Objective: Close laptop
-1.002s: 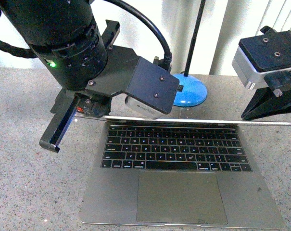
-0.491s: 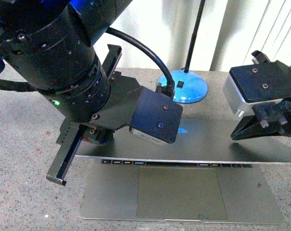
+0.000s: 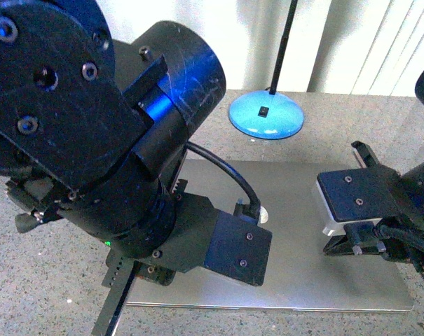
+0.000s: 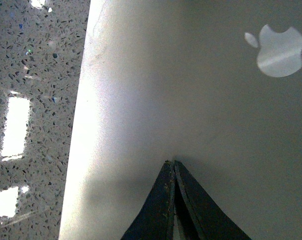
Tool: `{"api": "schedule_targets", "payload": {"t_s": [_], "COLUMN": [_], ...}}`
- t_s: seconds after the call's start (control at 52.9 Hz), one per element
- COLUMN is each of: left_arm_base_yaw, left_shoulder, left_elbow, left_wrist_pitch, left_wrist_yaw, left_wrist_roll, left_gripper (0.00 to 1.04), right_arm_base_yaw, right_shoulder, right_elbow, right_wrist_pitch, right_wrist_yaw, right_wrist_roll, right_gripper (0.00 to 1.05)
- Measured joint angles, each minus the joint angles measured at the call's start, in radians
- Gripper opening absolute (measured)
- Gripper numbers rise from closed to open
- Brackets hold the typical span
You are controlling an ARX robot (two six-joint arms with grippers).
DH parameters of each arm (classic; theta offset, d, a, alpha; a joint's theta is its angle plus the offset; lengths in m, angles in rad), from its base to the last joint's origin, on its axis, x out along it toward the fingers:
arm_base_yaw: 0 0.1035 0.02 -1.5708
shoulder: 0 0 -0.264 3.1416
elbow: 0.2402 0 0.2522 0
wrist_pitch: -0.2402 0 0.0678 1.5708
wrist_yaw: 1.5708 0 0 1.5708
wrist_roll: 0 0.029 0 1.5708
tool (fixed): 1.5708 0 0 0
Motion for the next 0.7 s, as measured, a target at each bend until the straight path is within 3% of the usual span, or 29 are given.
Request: {"api": "schedule_targets", "payload": {"t_s": [0.699], "left_arm_base_yaw": [0.023], "left_shoulder": [-0.019], "left_elbow": [-0.010], "left_wrist_pitch": [0.009], "left_wrist_yaw": [0.007], "left_wrist_roll": [-0.011], "left_gripper": [0.04], "right_arm_base_yaw": [-0.006], "right_shoulder": [0.008], "right_elbow": [-0.005], "right_wrist_pitch": [0.021], "right_wrist_yaw": [-0.022], "right_wrist_roll": [0.034], "right_gripper": [0.03]}}
